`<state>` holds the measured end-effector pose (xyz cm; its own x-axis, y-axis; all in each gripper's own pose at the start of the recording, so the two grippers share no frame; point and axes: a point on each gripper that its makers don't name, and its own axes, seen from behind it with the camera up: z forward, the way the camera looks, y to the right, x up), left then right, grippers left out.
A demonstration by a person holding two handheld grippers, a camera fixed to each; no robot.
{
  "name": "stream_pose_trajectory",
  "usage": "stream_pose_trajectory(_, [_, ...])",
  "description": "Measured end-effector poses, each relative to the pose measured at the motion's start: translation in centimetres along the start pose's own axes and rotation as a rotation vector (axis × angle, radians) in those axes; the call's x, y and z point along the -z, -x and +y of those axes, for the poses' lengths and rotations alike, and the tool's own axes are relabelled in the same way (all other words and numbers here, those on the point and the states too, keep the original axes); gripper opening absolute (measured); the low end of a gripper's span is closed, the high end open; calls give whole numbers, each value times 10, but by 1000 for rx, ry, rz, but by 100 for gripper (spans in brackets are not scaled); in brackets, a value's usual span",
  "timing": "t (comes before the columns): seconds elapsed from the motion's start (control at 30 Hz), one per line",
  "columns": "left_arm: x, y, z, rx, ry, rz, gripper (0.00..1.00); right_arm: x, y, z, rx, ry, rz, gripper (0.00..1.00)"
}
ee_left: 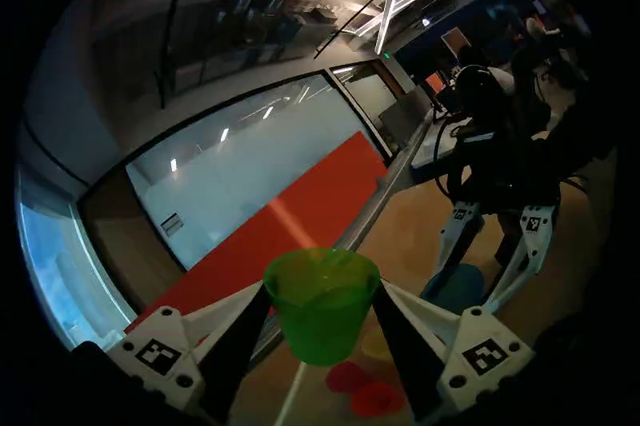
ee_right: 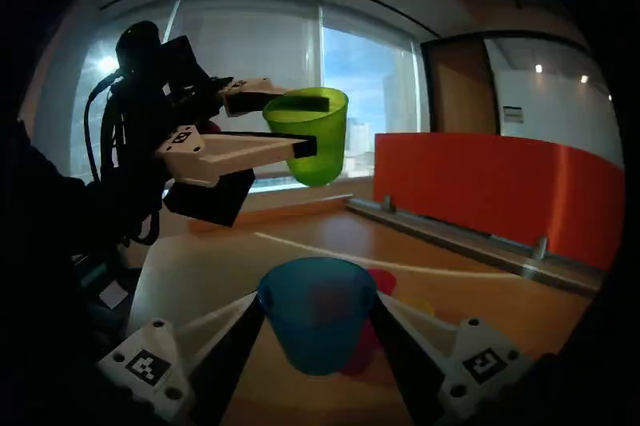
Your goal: Pour water
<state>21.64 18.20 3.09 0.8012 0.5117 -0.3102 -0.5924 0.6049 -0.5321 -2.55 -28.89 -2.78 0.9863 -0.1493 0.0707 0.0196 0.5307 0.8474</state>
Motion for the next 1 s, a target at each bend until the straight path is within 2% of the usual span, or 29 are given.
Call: stream_pose_trajectory(1.0, [-4,-22,8,-174,-6,12,86,-10,-5,-10,7,-41,17,91])
